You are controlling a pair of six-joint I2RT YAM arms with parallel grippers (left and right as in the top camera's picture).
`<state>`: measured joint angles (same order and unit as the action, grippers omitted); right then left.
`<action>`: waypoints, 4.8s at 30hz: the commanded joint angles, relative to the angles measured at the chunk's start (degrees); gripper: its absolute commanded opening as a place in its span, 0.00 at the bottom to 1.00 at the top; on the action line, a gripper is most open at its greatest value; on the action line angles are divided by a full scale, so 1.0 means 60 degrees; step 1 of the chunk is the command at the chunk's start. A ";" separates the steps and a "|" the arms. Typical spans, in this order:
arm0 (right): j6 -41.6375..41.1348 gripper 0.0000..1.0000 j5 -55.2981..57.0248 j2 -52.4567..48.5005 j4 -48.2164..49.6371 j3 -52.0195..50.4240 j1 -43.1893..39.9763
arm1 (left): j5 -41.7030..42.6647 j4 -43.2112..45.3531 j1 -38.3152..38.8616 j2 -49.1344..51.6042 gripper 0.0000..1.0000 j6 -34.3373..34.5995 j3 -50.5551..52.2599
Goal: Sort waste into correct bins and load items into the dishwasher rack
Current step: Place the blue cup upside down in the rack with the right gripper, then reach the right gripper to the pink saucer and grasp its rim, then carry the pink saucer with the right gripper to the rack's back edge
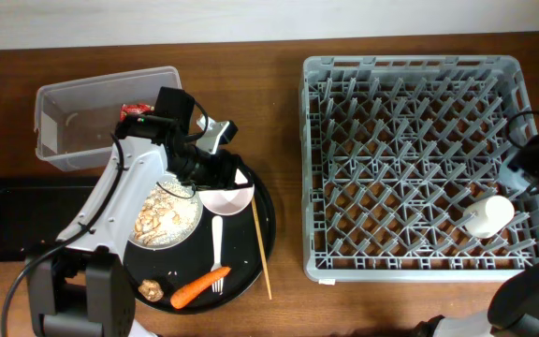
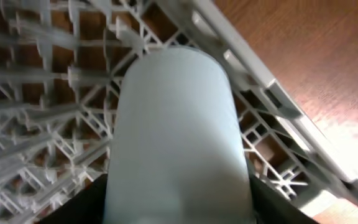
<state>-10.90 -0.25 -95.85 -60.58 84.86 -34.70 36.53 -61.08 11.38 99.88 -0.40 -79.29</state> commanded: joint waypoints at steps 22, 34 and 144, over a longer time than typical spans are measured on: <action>0.0106 0.92 -0.1395 -0.0178 -0.0459 0.0423 -0.0033 | -0.0062 -0.0015 -0.0033 0.0033 0.64 -0.0084 -0.0044; 0.2641 0.91 -0.4102 0.2677 -0.1297 0.0433 0.2852 | -0.3435 -0.0874 -0.0237 0.0029 0.64 0.1024 -0.0044; -0.0721 0.04 1.3883 -0.5027 0.3275 0.3359 0.5668 | -0.6051 -0.2262 -0.3923 -0.1107 0.69 0.3887 -0.0044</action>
<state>-15.59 82.67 -124.66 -41.21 104.68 -1.63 0.16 -74.54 -12.12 94.13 22.15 -79.31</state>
